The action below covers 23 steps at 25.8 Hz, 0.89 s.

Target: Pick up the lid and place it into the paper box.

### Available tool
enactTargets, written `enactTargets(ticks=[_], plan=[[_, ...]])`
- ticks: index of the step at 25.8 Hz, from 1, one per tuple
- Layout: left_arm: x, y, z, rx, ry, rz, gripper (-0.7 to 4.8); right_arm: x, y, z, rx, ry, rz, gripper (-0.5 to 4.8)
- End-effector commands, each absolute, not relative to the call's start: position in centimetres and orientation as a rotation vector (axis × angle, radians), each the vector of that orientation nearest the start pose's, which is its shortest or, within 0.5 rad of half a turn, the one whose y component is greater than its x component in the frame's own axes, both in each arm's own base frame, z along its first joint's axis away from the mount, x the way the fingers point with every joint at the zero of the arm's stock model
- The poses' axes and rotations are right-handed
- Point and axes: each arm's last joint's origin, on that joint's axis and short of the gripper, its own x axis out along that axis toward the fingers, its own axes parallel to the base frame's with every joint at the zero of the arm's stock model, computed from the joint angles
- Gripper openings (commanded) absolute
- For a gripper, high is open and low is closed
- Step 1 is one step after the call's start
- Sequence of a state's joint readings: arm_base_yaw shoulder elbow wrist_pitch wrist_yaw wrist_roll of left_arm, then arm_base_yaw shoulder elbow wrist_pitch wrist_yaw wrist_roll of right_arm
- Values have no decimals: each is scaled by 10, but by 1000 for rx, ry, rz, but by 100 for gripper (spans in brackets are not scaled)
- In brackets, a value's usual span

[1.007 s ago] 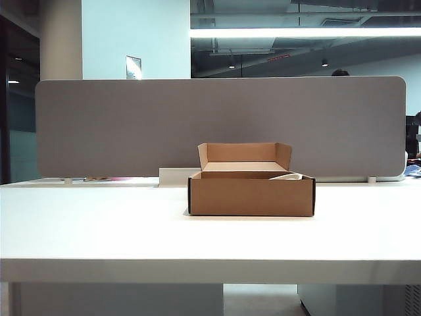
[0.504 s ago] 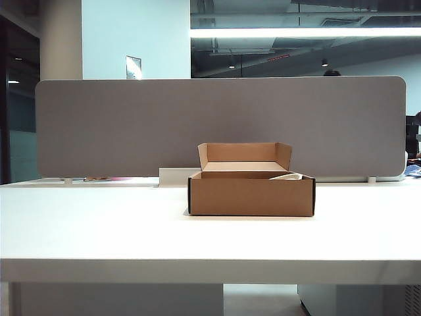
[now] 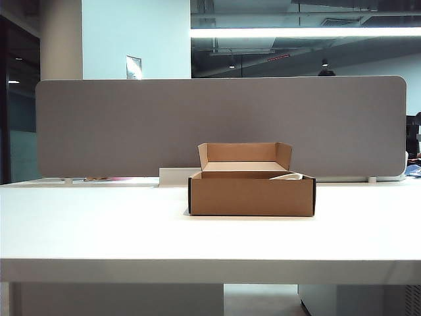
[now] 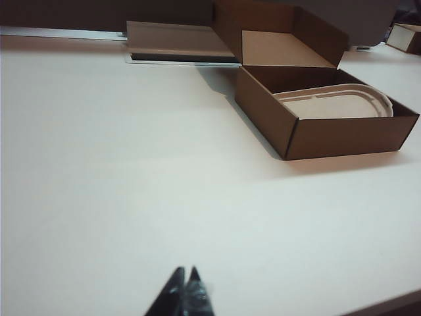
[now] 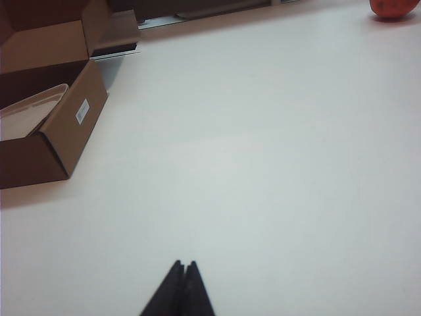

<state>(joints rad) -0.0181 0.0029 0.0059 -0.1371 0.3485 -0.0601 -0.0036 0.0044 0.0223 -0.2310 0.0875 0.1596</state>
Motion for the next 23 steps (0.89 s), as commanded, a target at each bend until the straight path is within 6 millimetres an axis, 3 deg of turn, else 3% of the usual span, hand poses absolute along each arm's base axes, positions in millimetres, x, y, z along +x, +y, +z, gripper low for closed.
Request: enactTargets(ticks=[1,7,14,23], plan=[[95,-11,152,-76,153,-328,-5,95,-4,149,134,193,-131,-8],[95,-11,152,-75,152,-321,-5,96,-4,147,-13,179,-114,-8],[95,-10,153,-68,142,-314,-5,96,-3,147,-13,179,-103,-8],[97,-5,155,-30,116,-137,-5,96,-3,147,-13,177,-105,-8]])
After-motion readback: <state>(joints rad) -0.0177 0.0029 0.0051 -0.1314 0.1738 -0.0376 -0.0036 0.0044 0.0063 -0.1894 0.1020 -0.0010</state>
